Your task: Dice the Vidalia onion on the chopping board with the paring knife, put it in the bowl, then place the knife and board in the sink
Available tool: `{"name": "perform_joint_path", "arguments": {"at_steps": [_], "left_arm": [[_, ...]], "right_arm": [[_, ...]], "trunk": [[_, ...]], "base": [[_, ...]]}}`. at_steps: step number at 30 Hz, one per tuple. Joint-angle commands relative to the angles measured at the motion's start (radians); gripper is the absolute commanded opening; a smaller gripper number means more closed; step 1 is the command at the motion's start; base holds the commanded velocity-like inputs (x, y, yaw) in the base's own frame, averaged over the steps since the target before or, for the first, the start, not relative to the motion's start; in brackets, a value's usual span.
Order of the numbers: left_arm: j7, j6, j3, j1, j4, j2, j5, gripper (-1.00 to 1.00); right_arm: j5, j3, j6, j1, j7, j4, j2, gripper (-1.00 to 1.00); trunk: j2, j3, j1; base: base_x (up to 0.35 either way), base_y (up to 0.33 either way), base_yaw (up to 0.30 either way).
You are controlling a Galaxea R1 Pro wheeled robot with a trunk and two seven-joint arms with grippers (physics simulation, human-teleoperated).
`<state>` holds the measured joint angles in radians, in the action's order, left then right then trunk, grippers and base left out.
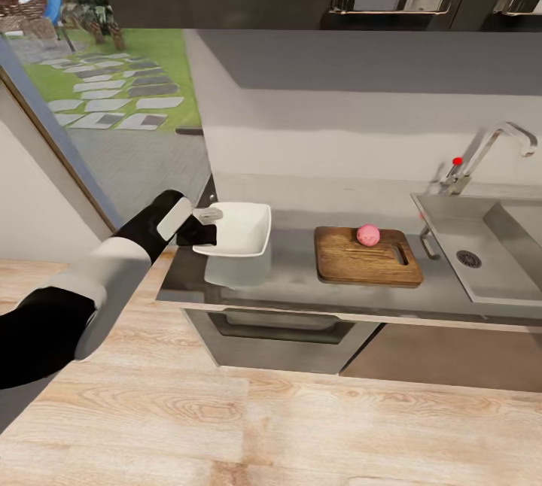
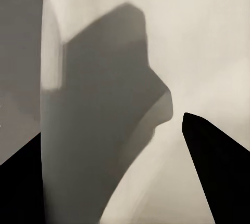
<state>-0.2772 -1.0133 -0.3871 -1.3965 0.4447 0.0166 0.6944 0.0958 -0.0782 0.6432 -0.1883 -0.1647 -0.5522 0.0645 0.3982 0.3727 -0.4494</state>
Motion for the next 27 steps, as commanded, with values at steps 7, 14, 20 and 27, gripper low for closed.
{"name": "perform_joint_path", "arguments": {"at_steps": [7, 14, 20, 27], "left_arm": [[-0.01, -0.003, -0.082, -0.001, 0.0, 0.001, 0.011, -1.0], [-0.01, -0.002, -0.084, -0.001, -0.022, 0.002, 0.011, -1.0], [-0.01, -0.001, -0.084, -0.001, -0.044, 0.002, 0.011, -1.0], [-0.01, -0.001, -0.084, -0.001, -0.048, 0.001, 0.011, -1.0]], "right_arm": [[0.01, -0.002, -0.001, 0.0, -0.01, -0.002, 0.0, 1.0], [0.01, -0.002, -0.001, 0.0, -0.01, -0.002, 0.0, 1.0], [0.01, -0.003, -0.001, 0.0, -0.01, -0.002, 0.0, 1.0], [0.01, -0.003, -0.001, 0.0, -0.01, -0.002, 0.0, 1.0]], "trunk": [[0.002, 0.001, -0.001], [0.002, 0.001, -0.001], [0.002, 0.001, -0.001], [0.002, 0.001, -0.001]], "base": [[0.0, -0.037, 0.0], [0.0, -0.012, 0.0], [0.0, 0.0, 0.0], [0.0, 0.0, 0.0]]}}
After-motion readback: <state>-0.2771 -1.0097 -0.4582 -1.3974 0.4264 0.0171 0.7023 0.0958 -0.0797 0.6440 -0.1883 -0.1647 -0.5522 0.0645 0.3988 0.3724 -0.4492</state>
